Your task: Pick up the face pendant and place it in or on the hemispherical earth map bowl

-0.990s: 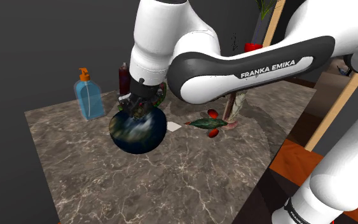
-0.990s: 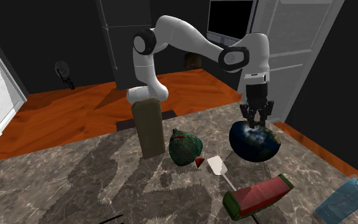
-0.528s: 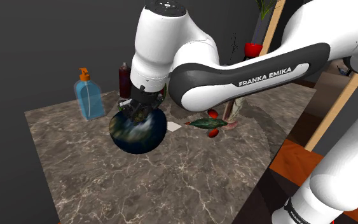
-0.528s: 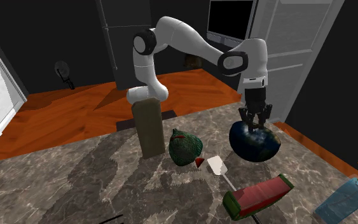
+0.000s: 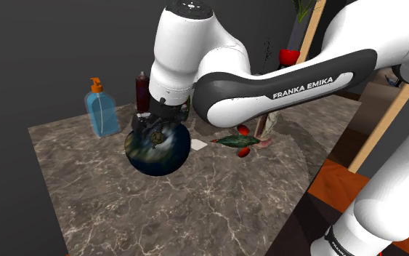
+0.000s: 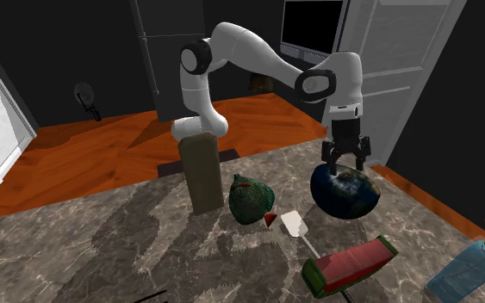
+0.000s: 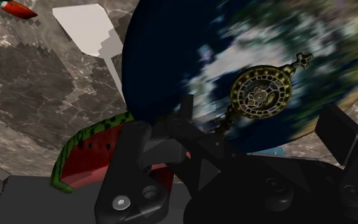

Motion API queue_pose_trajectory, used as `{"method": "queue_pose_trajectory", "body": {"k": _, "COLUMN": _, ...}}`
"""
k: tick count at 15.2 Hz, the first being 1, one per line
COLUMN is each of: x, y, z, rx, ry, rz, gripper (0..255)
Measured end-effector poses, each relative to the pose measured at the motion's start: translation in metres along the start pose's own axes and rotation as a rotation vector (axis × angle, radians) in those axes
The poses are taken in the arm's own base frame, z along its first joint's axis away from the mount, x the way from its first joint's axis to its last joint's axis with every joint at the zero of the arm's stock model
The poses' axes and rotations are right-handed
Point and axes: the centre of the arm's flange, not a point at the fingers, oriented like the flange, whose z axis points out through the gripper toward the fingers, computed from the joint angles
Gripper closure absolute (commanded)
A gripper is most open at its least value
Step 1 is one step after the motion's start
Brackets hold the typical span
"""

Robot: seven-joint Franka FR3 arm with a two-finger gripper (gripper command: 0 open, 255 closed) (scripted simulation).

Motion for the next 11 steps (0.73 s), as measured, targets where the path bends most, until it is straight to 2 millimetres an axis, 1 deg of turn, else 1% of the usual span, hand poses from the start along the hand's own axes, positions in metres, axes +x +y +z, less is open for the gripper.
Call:
{"method": "queue_pose_trajectory", "body": {"k": 1, "x": 0.000, "y": 0.000, "z": 0.000, "rx": 0.000, "ry": 0.000, "rz": 0.000, "gripper": 0}}
{"method": "queue_pose_trajectory", "body": {"k": 2, "x": 0.001, "y": 0.000, "z": -0.007, "rx": 0.000, "ry": 0.000, "rz": 0.000, "gripper": 0}}
{"method": "queue_pose_trajectory", "body": {"k": 5, "x": 0.000, "y": 0.000, "z": -0.039, "rx": 0.000, "ry": 0.001, "rz": 0.000, "gripper": 0}}
{"method": "queue_pose_trajectory", "body": {"k": 6, "x": -0.001, "y": 0.000, "z": -0.044, "rx": 0.000, "ry": 0.001, "rz": 0.000, "gripper": 0}}
{"method": "queue_pose_trajectory", "body": {"k": 8, "x": 0.000, "y": 0.000, "z": -0.049, "rx": 0.000, "ry": 0.001, "rz": 0.000, "gripper": 0}}
{"method": "queue_pose_trajectory", "body": {"k": 11, "x": 0.000, "y": 0.000, "z": -0.050, "rx": 0.000, "ry": 0.000, "rz": 0.000, "gripper": 0}}
